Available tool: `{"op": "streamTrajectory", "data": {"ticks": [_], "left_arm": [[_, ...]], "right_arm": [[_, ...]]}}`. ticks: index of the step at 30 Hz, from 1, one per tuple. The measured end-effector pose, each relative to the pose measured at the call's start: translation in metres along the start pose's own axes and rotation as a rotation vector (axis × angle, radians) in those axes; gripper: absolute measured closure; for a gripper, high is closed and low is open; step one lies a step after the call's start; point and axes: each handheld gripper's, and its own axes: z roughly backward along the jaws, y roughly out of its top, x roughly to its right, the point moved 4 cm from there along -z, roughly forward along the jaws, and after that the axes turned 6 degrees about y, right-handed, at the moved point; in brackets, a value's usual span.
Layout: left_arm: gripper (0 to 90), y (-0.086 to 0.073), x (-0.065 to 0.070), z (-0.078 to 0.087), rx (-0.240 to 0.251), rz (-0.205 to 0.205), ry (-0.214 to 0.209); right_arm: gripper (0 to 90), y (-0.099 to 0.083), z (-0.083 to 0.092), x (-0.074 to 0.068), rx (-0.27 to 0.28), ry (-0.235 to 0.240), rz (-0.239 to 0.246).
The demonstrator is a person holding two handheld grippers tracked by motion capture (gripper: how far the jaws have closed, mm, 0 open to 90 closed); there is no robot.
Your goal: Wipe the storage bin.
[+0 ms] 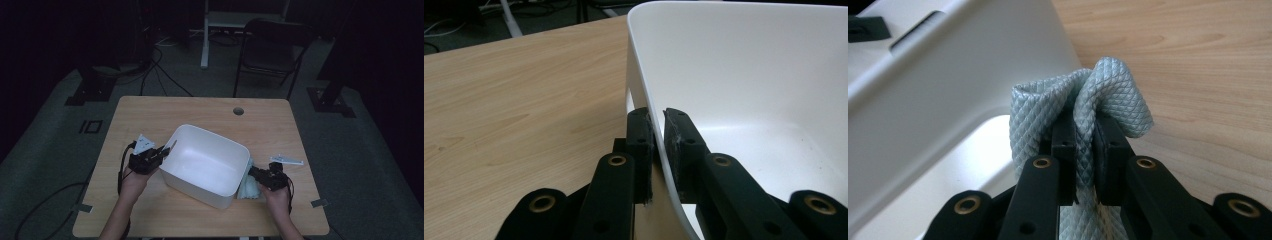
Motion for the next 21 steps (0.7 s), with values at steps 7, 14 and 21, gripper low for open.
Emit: {"op": "streamTrajectory", "data": {"ticks": [7, 14, 21], "left_arm": [[81.8, 0.0, 0.0, 0.0, -0.005, 0.002, 0.01], [82.0, -0.001, 0.001, 0.001, -0.003, 0.008, 0.033], [82.6, -0.001, 0.004, 0.002, -0.011, -0.009, 0.057]], "right_arm": [[82.0, -0.005, -0.011, 0.009, -0.026, -0.021, -0.017], [82.0, -0.014, -0.023, 0.021, -0.076, -0.026, -0.045], [81.9, -0.012, 0.0, 0.008, -0.058, 0.028, -0.021]]}}
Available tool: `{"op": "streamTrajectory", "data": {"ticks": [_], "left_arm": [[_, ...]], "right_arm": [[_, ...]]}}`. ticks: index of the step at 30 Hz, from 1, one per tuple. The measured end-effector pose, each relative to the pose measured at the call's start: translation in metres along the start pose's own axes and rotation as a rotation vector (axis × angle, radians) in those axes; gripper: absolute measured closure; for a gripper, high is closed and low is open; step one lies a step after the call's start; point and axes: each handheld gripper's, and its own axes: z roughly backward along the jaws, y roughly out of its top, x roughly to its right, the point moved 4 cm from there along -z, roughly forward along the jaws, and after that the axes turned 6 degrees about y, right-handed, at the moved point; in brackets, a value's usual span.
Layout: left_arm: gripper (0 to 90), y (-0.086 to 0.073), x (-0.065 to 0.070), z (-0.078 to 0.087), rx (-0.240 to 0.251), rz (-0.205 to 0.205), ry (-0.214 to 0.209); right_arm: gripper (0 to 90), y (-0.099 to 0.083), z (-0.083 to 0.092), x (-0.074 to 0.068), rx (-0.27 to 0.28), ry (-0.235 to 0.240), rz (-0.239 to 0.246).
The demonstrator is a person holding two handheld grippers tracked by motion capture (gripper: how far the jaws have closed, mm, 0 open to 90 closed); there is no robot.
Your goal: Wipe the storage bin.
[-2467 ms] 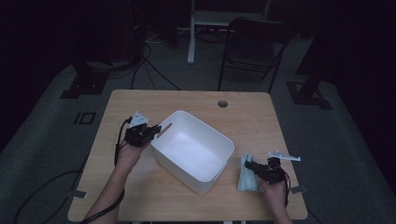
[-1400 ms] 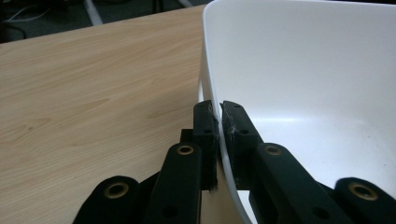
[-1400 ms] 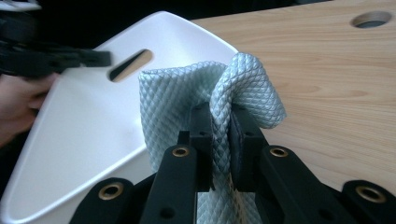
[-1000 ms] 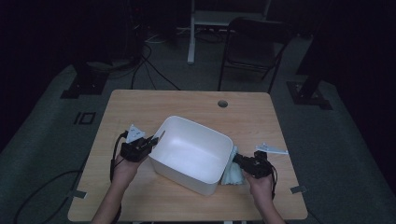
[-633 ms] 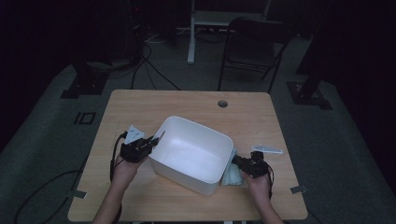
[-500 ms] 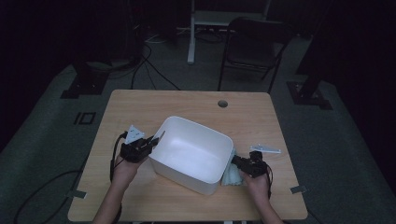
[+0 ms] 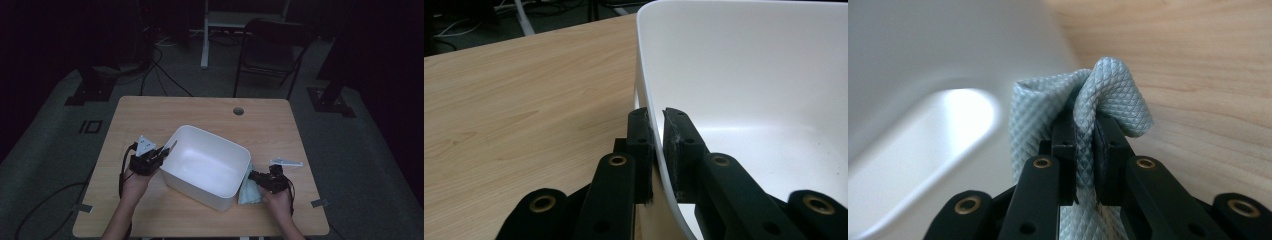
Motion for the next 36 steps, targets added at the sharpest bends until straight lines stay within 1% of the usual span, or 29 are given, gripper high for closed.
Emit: {"op": "streamTrajectory", "data": {"ticks": [2, 3, 4, 6, 7, 9, 10, 12, 14, 15, 17, 19, 22, 23, 25, 27, 28, 30, 31, 33, 35, 36], "left_arm": [[82.6, 0.0, 0.0, 0.0, 0.002, 0.007, 0.002], [82.6, 0.0, 0.0, 0.0, 0.001, 0.01, 0.002], [82.6, 0.0, 0.0, -0.001, 0.001, 0.013, 0.003], [82.5, 0.0, 0.001, -0.001, 0.002, 0.012, -0.003], [82.3, 0.0, 0.001, 0.0, 0.002, 0.012, -0.004], [82.3, 0.0, 0.001, 0.0, 0.003, 0.006, -0.006], [82.0, 0.0, 0.001, 0.0, 0.004, 0.012, -0.008], [81.7, 0.0, 0.001, 0.0, 0.005, 0.008, -0.008], [81.4, 0.0, 0.0, -0.001, 0.01, 0.017, -0.008], [81.2, 0.0, 0.001, -0.001, 0.01, 0.022, -0.006], [81.3, 0.0, 0.001, -0.001, 0.009, 0.022, 0.002], [81.2, 0.0, 0.001, -0.001, 0.008, 0.025, 0.01], [81.3, 0.0, 0.001, -0.001, 0.009, 0.035, 0.017], [81.2, 0.0, 0.001, -0.001, 0.009, 0.036, 0.019], [81.2, 0.0, 0.001, -0.001, 0.008, 0.036, 0.025], [81.4, 0.0, 0.001, -0.001, 0.008, 0.035, 0.023], [81.3, 0.0, 0.001, -0.001, 0.009, 0.037, 0.022], [81.4, 0.0, 0.002, -0.001, 0.008, 0.03, 0.015], [81.4, 0.0, 0.001, -0.001, 0.008, 0.032, 0.012], [81.2, 0.0, 0.002, -0.001, 0.009, 0.031, 0.01], [81.2, 0.0, 0.002, -0.001, 0.011, 0.032, 0.011], [81.0, 0.0, 0.002, -0.001, 0.011, 0.034, 0.011]], "right_arm": [[81.9, 0.0, 0.011, -0.012, 0.02, 0.04, 0.017], [81.9, -0.001, 0.015, -0.018, 0.027, 0.052, 0.034], [81.9, -0.002, 0.016, -0.021, 0.029, 0.05, 0.046], [81.8, -0.004, 0.012, -0.025, 0.023, 0.031, 0.064], [81.9, -0.005, 0.009, -0.023, 0.026, 0.022, 0.051], [81.8, -0.005, 0.007, -0.022, 0.023, 0.022, 0.043], [81.9, -0.006, 0.004, -0.019, 0.013, 0.015, 0.039], [81.9, -0.007, -0.001, -0.015, 0.009, 0.004, 0.027], [81.9, -0.007, -0.005, -0.011, -0.004, -0.008, 0.029], [81.9, -0.008, -0.007, -0.009, -0.008, -0.013, 0.023], [81.9, -0.011, -0.014, -0.002, -0.031, -0.038, 0.017], [81.9, -0.015, -0.02, 0.004, -0.054, -0.039, -0.006], [82.0, -0.016, -0.022, 0.007, -0.058, -0.029, -0.027], [81.9, -0.015, -0.02, 0.004, -0.059, -0.028, -0.019], [81.9, -0.014, -0.015, -0.001, -0.051, -0.011, -0.007], [81.9, -0.013, -0.006, -0.01, -0.034, 0.024, 0.003], [81.9, -0.013, 0.0, -0.018, -0.021, 0.037, 0.02], [81.9, -0.013, 0.004, -0.027, -0.016, 0.038, 0.047], [81.9, -0.013, 0.004, -0.029, -0.014, 0.021, 0.061], [81.9, -0.014, 0.001, -0.027, -0.001, 0.016, 0.059], [82.0, -0.015, -0.004, -0.023, -0.02, 0.004, 0.057], [82.0, -0.017, -0.007, -0.02, -0.028, 0.003, 0.046]]}}
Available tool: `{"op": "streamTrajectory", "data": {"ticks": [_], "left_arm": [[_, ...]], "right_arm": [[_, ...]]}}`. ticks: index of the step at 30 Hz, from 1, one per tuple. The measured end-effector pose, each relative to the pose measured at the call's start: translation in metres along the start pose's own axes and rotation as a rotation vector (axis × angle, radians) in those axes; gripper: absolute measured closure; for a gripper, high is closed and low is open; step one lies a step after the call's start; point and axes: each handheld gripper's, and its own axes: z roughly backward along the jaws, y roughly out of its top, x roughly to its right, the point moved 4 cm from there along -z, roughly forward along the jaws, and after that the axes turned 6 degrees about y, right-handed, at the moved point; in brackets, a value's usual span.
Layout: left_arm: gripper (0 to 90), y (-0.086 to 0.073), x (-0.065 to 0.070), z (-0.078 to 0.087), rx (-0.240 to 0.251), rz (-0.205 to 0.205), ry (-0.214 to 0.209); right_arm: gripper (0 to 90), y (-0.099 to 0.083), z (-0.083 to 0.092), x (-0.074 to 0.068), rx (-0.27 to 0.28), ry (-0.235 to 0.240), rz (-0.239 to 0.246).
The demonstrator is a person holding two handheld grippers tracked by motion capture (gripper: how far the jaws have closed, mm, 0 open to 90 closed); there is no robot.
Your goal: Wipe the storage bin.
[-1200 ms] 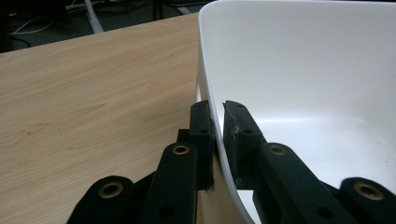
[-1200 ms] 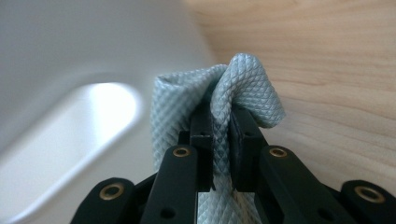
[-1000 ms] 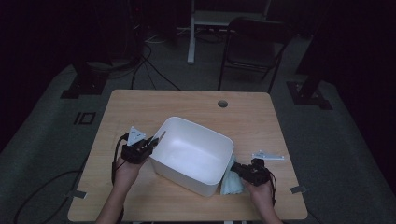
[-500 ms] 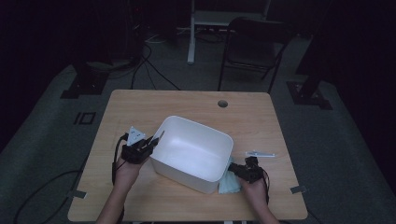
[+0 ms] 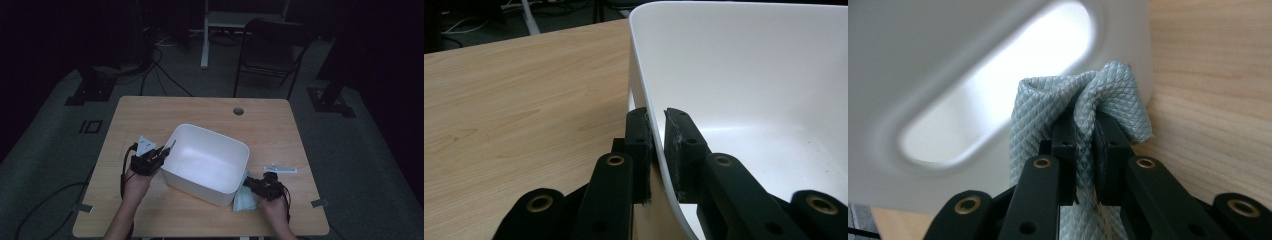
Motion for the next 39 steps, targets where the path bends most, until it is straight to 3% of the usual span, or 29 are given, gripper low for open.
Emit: {"op": "streamTrajectory", "data": {"ticks": [5, 9, 11, 22, 25, 39], "left_arm": [[80.9, 0.0, 0.0, -0.001, 0.002, 0.007, 0.017], [81.1, 0.0, 0.001, 0.0, 0.001, 0.009, 0.033], [81.1, 0.0, 0.001, 0.0, 0.0, 0.006, 0.033], [81.1, 0.001, 0.001, -0.001, -0.003, 0.003, 0.032], [81.3, 0.001, 0.001, -0.001, -0.003, 0.002, 0.024], [81.2, 0.001, 0.001, -0.001, -0.008, -0.006, 0.015]], "right_arm": [[82.0, -0.007, -0.012, 0.012, -0.045, -0.005, -0.026], [81.8, -0.005, -0.008, 0.01, -0.042, 0.004, -0.019], [81.9, -0.004, 0.0, 0.003, -0.023, 0.031, -0.015], [81.7, 0.005, 0.053, -0.057, 0.113, 0.173, 0.107], [81.4, 0.002, 0.048, -0.064, 0.102, 0.156, 0.137], [81.7, -0.007, 0.032, -0.051, 0.061, 0.107, 0.121]]}}
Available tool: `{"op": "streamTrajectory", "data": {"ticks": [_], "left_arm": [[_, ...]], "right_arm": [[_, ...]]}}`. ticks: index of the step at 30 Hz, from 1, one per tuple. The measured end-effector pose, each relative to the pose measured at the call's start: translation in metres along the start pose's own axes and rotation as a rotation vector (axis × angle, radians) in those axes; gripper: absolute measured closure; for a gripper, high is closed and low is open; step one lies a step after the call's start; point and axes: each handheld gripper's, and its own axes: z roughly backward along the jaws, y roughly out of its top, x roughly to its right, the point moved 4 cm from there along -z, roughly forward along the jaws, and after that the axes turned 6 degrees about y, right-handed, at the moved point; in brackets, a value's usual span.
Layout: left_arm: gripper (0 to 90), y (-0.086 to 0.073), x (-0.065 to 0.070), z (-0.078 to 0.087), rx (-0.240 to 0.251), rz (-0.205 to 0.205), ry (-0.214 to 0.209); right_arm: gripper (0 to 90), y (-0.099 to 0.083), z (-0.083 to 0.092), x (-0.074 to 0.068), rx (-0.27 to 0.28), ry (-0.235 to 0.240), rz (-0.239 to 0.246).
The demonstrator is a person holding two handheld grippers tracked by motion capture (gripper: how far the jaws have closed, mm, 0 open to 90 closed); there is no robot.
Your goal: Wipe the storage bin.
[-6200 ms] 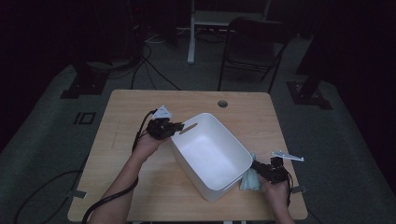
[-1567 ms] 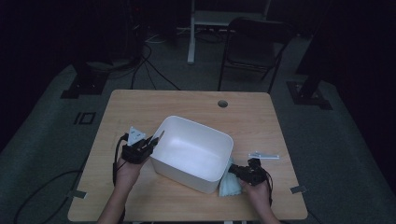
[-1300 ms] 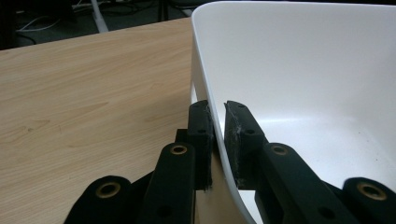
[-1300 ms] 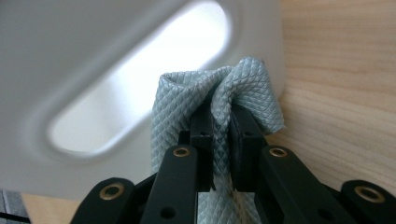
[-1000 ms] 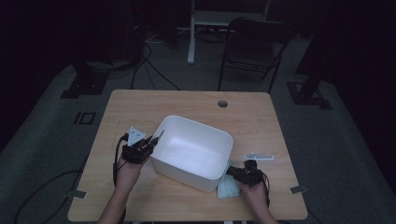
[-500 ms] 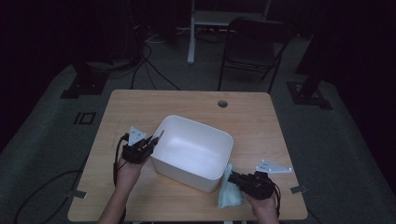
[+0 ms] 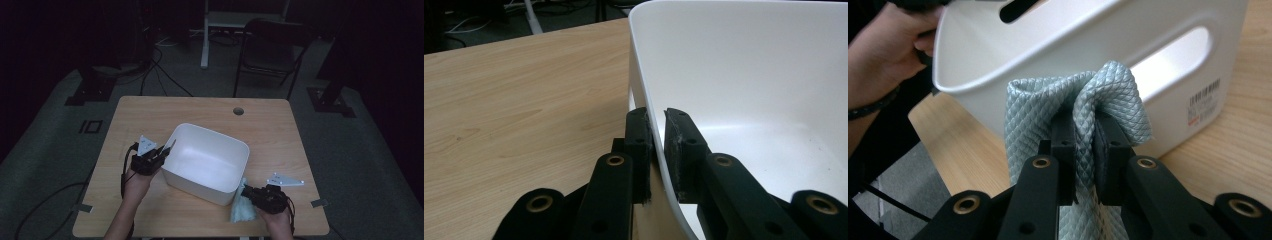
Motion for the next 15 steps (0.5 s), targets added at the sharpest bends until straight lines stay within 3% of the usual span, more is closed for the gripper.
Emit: {"op": "streamTrajectory", "data": {"ticks": [2, 4, 6, 12, 15], "left_arm": [[81.2, 0.0, 0.0, 0.0, 0.001, 0.002, -0.003], [81.2, 0.0, 0.0, 0.0, 0.0, -0.005, -0.004], [81.1, 0.0, 0.0, 0.0, -0.001, -0.001, 0.0], [81.1, 0.0, 0.0, 0.0, -0.001, 0.0, 0.002], [81.1, 0.0, 0.0, 0.0, -0.001, -0.001, 0.004]], "right_arm": [[81.7, -0.004, -0.005, 0.004, -0.023, -0.018, -0.012], [81.7, -0.005, -0.006, 0.008, -0.011, 0.005, -0.038], [81.7, -0.004, -0.006, 0.008, -0.02, -0.006, -0.014], [81.6, -0.006, -0.007, 0.012, -0.014, 0.001, -0.031], [81.7, -0.006, -0.007, 0.012, -0.019, -0.01, -0.017]]}}
